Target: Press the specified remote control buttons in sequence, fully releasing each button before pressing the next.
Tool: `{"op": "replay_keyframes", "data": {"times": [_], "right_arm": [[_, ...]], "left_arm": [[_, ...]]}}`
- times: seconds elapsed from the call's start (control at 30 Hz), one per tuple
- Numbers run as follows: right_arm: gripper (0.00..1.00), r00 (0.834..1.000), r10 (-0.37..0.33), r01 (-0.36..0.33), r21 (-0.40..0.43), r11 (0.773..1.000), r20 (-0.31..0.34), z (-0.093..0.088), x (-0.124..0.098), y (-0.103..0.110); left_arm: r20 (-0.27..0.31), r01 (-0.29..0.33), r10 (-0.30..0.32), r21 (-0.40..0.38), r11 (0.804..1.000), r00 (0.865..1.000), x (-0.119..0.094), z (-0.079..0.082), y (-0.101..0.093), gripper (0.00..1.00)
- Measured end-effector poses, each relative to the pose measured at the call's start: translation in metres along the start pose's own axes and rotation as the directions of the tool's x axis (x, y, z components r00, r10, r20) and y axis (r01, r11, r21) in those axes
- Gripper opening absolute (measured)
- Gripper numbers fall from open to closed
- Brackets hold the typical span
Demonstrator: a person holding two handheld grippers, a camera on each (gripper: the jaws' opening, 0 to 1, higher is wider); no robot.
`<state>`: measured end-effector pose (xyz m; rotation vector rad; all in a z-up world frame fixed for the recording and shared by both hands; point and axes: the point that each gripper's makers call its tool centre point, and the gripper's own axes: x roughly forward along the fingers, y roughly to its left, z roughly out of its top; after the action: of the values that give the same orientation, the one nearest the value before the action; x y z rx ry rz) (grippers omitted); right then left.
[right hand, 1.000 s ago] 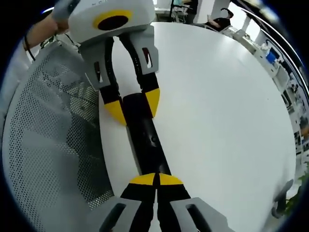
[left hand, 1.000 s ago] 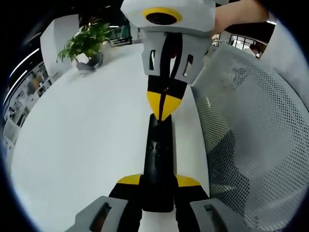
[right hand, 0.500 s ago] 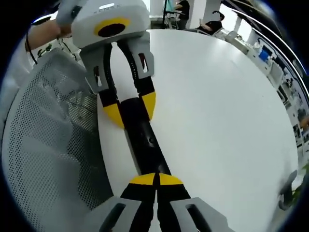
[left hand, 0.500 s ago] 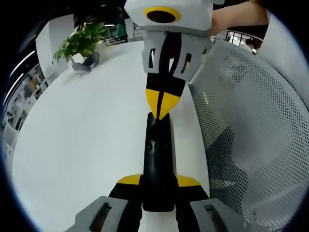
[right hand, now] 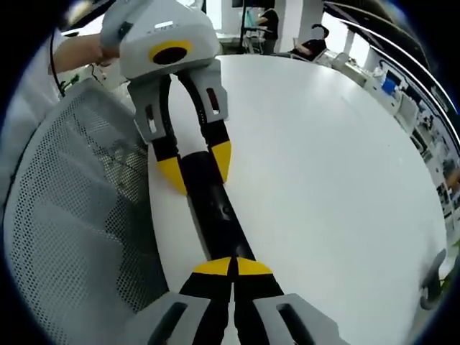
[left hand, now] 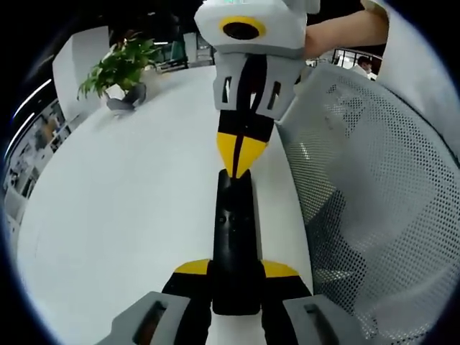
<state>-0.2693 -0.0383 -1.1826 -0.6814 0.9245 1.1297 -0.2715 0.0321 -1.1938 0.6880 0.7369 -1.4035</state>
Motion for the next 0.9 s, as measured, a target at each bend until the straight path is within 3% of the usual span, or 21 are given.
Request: {"op": "replay_keyframes", "data": {"times": [0.2,0.33,0.67,0.9], "right_arm": [[0.00,0.999,0.024,-0.022,-0.047,0.999,0.026,0.013,0.001,0.004],[0.00,0.999,0.042,-0.044,-0.105,0.993,-0.018,0.010,0.008,0.007],[0.00,0.998,0.043,-0.052,-0.200,0.978,-0.046,0.012,0.008,0.007],[0.00,0.993,0.083,-0.072,-0.134,0.988,0.082,0.011,0.004,0.005]], "left_arm": [[0.006,0.006,-0.006,0.004,1.000,1.000,0.000,0.000,0.001,0.24],[0.015,0.001,-0.001,0.001,1.000,1.000,0.000,0.001,0.001,0.24],[0.060,0.008,-0.008,0.001,1.000,0.998,0.000,0.001,0.001,0.24],[0.076,0.002,-0.001,-0.002,1.000,0.997,0.000,0.002,0.001,0.24]]}}
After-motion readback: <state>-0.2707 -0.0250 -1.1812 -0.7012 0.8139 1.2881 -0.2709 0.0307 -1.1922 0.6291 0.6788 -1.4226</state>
